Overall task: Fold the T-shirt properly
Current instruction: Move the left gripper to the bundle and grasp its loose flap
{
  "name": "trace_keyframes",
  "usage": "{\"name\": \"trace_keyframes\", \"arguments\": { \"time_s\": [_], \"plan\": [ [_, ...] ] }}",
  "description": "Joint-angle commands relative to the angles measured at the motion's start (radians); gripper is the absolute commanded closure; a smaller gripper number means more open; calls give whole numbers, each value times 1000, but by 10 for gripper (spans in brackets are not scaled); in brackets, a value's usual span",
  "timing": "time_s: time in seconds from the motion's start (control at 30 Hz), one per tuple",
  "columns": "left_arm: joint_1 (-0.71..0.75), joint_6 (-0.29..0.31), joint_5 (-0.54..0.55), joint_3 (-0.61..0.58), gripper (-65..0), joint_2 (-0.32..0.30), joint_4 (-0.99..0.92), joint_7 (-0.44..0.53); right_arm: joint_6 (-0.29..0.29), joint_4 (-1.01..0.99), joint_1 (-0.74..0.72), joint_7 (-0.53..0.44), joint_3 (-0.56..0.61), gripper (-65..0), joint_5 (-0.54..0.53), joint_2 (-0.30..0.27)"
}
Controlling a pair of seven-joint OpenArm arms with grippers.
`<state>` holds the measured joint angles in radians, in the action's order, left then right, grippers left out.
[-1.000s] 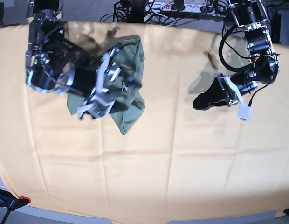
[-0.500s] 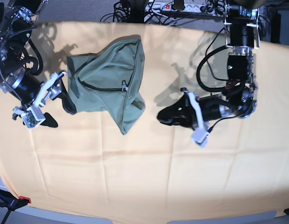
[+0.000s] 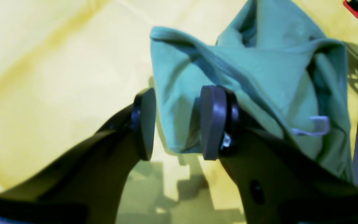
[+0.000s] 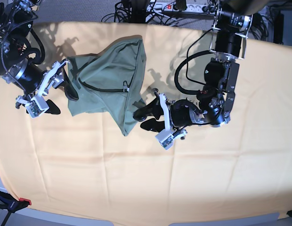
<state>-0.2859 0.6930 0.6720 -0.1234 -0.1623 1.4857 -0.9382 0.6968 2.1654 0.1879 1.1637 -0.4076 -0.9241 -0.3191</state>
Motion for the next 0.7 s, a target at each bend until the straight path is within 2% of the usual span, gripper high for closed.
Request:
{"name": "trace_keyframes", "arguments": {
  "time_s": [0.0,0.2,0.23,0.27,0.33,0.37,0.67],
  "plan": [
    [-31,5,17,4,-255,2,2,27,1,16,-8,-19,-6,-407,-17,-14],
    [-27,5,37,4,-252,2,-38,22,1,16,-8,-19,-6,-407,-18,-14],
    [-27,5,37,4,-230,2,-43,22,1,16,-8,-19,-6,-407,-18,-14],
    [-27,5,38,4,-181,2,-47,24,1,16,-8,-19,-6,-407,-18,-14],
    [-27,5,43,4,-31,2,-47,26,1,16,-8,-19,-6,-407,-18,-14],
    [-28,5,43,4,0,2,-47,26,1,16,-8,-19,-6,-407,-18,-14],
    [-28,5,127,4,0,1,-47,-6,1,16,-8,-24,-6,-407,-18,-14]
  ]
}}
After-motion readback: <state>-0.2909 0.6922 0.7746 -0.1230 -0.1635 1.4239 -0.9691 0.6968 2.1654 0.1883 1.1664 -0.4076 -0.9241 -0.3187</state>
